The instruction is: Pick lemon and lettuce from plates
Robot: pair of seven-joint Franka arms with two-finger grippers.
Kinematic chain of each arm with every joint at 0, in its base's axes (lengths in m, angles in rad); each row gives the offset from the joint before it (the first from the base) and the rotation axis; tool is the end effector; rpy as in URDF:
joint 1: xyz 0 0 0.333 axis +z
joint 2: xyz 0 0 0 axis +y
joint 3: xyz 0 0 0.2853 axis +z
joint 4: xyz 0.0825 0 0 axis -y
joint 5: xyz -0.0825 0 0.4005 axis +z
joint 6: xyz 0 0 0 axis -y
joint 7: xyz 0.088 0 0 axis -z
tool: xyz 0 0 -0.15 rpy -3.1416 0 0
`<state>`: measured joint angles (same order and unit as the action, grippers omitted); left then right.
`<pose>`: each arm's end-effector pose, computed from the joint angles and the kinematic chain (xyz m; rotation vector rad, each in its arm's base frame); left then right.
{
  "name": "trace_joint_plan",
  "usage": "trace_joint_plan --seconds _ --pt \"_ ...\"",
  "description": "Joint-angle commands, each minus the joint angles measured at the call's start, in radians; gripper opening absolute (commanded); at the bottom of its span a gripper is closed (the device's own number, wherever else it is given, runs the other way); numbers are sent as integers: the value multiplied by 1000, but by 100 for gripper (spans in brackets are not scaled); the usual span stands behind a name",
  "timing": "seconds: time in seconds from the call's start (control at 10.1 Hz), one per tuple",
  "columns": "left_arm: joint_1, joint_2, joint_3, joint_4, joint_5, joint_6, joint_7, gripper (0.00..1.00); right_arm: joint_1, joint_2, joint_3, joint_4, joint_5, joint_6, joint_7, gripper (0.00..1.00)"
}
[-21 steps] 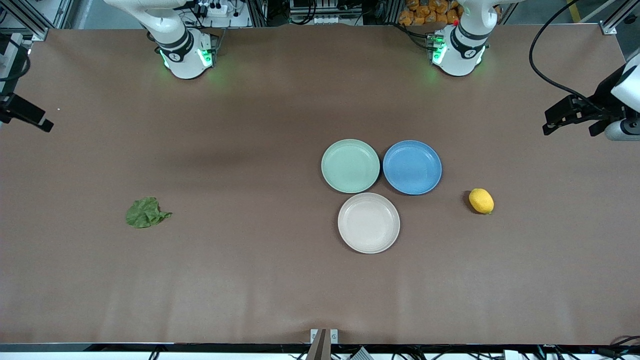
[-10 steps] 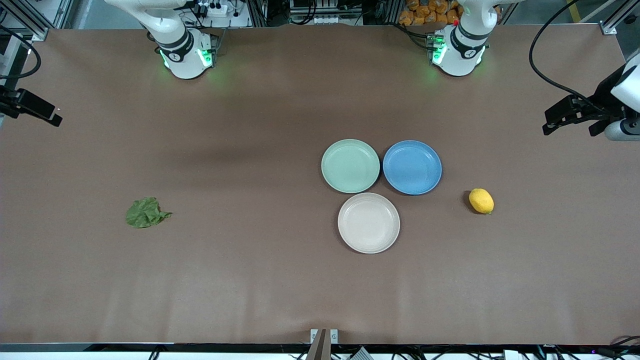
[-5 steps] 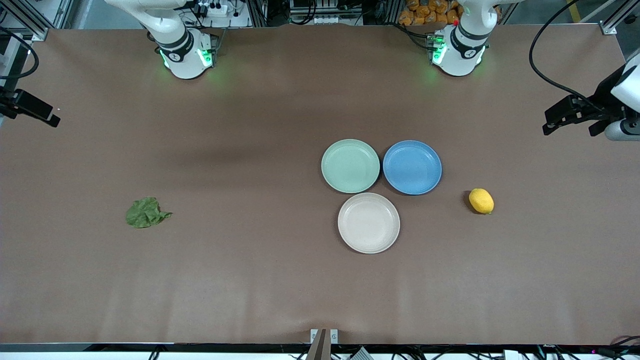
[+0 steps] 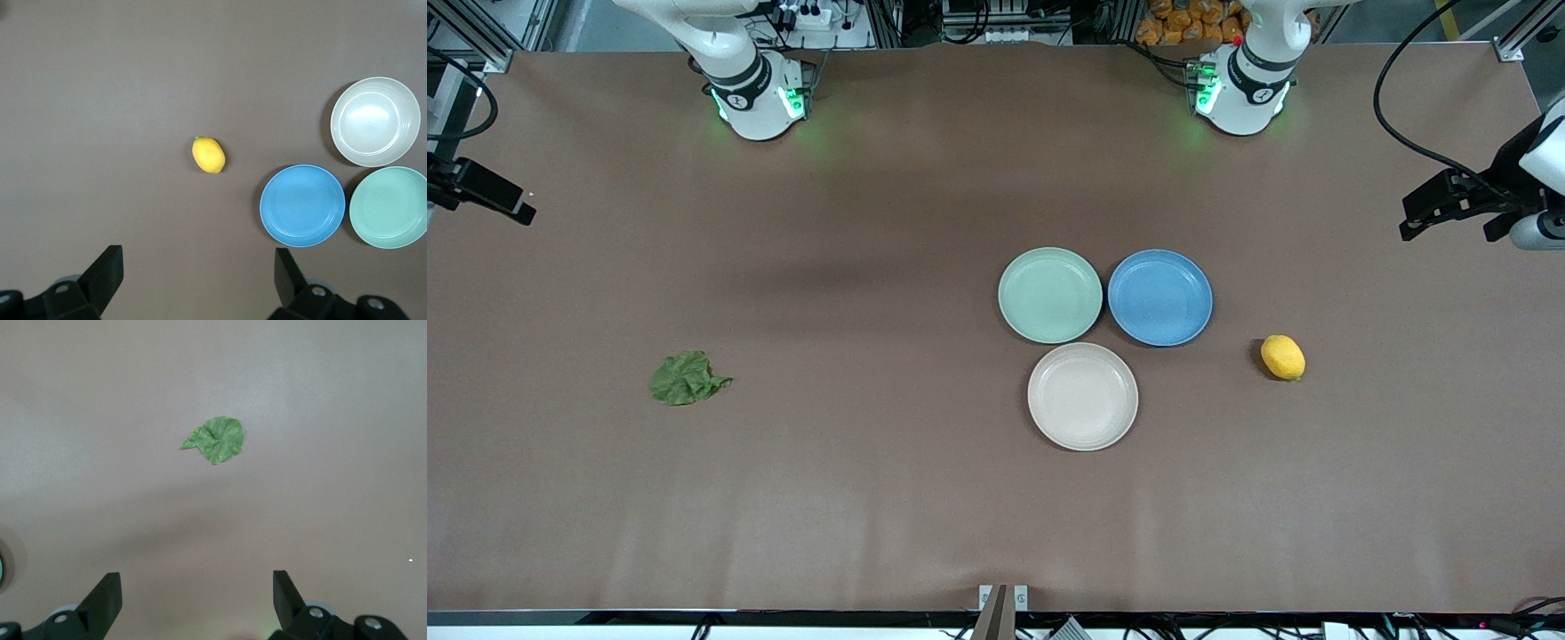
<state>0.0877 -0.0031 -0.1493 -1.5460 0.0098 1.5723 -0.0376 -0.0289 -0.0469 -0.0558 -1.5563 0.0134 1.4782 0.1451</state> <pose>0.5710 -0.0339 0.5648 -3.1322 0.0374 -0.0467 0.5452 -0.0448 0.5761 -3.1058 0.3566 0.0496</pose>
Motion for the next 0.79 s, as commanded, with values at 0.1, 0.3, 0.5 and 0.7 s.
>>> trace_joint_plan --seconds 0.1,0.3,0.5,0.7 --pt "3 -6 -3 20 22 -17 16 100 -5 -24 5 -19 10 -6 5 100" --pt "3 -5 -4 18 22 -17 10 100 -6 -24 5 -19 10 -6 7 100" --pt "3 -5 -6 18 22 -17 10 100 -6 -24 5 -18 10 -18 7 100" --pt "3 -5 -6 18 22 -17 10 100 -5 -24 5 -18 10 -18 8 100"
